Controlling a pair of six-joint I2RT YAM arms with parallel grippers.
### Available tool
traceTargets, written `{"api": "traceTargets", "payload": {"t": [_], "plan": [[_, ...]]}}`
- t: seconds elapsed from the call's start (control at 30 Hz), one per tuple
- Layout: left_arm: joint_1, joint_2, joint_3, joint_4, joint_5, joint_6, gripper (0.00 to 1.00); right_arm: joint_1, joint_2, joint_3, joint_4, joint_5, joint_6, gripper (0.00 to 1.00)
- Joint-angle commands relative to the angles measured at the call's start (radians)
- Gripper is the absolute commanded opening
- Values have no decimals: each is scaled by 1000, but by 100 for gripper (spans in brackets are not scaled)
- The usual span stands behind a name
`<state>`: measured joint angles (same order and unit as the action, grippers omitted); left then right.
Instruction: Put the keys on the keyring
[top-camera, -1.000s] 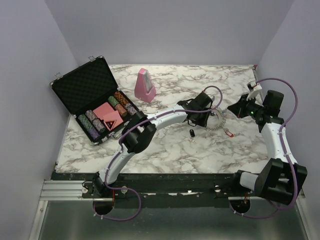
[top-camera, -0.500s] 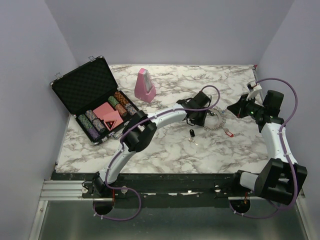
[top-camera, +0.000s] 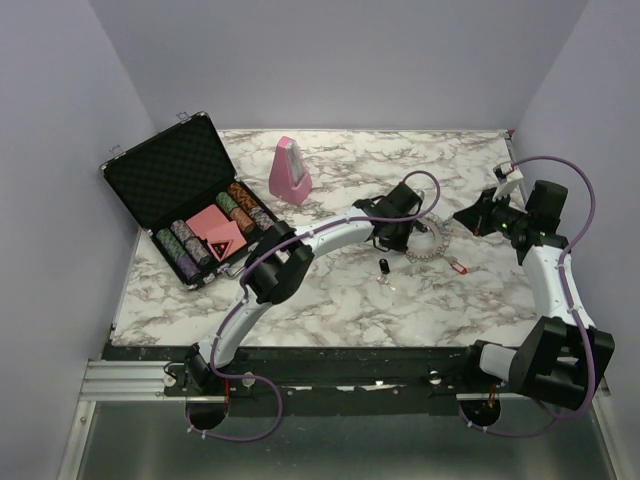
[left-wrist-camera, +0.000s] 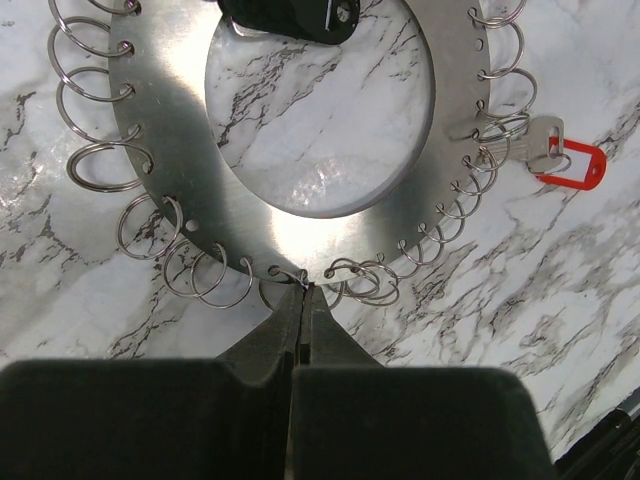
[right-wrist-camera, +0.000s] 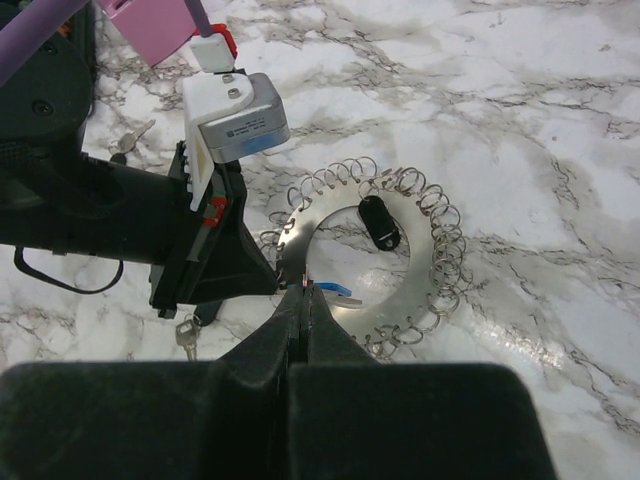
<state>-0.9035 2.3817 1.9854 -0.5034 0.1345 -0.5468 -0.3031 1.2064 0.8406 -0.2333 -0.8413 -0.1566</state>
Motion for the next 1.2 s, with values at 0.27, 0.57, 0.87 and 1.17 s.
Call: {"api": "traceTargets", "payload": {"t": [0.27, 0.57, 0.87, 1.17], "plan": [[-6, -159, -232, 114, 88, -8, 0, -10, -2, 11, -6, -44, 9, 0], [-6, -269, -416, 230, 183, -22, 0, -10, -7, 6, -6, -59, 6, 0], [2, -326, -476, 322, 247, -48, 11, -11, -5, 3, -8, -70, 3, 0], [35, -476, -605, 445, 218, -51, 30, -10, -2, 2, -23, -94, -21, 0]]}}
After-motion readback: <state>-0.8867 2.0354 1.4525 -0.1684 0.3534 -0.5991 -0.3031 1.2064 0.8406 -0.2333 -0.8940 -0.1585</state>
